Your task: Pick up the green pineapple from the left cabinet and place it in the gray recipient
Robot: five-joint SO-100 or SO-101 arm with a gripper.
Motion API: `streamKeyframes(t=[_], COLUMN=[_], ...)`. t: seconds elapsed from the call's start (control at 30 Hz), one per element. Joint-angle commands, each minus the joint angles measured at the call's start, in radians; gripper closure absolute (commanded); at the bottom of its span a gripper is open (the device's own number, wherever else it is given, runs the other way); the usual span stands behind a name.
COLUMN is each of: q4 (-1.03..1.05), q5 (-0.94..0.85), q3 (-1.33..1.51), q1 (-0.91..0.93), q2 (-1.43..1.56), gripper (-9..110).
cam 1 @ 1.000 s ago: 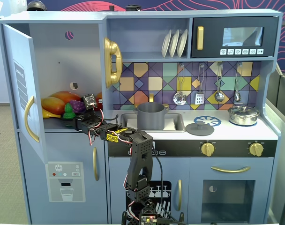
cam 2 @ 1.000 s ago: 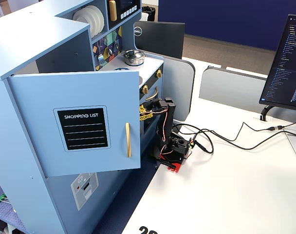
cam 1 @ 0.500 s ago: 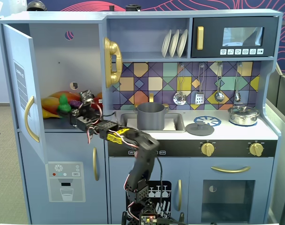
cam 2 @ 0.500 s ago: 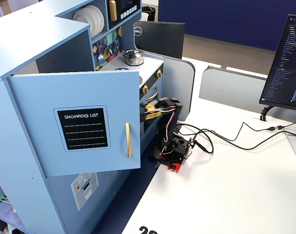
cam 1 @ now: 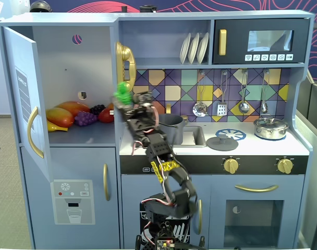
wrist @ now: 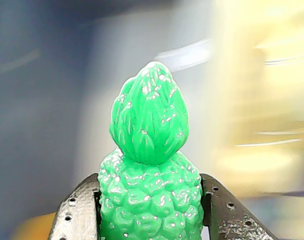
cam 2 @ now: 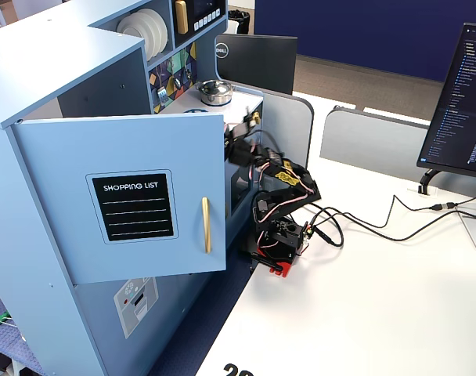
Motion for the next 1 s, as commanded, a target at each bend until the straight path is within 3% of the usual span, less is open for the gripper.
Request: streamKeyframes(t=[0.0, 0.23, 0.67, 0.87, 0.97], q4=[0.058, 0.152, 0.383, 0.376, 0.36], q5=[0.075, 0.052, -0.017, 0.054, 0.054], q3=[-0.092, -0.284, -0.574, -0.594, -0.643], q1=[0.229, 0.408, 0.549, 0.548, 0.545], q2=[-0.009, -0.308, -0.71, -0.747, -0.772], gripper=[102, 102, 102, 72, 69])
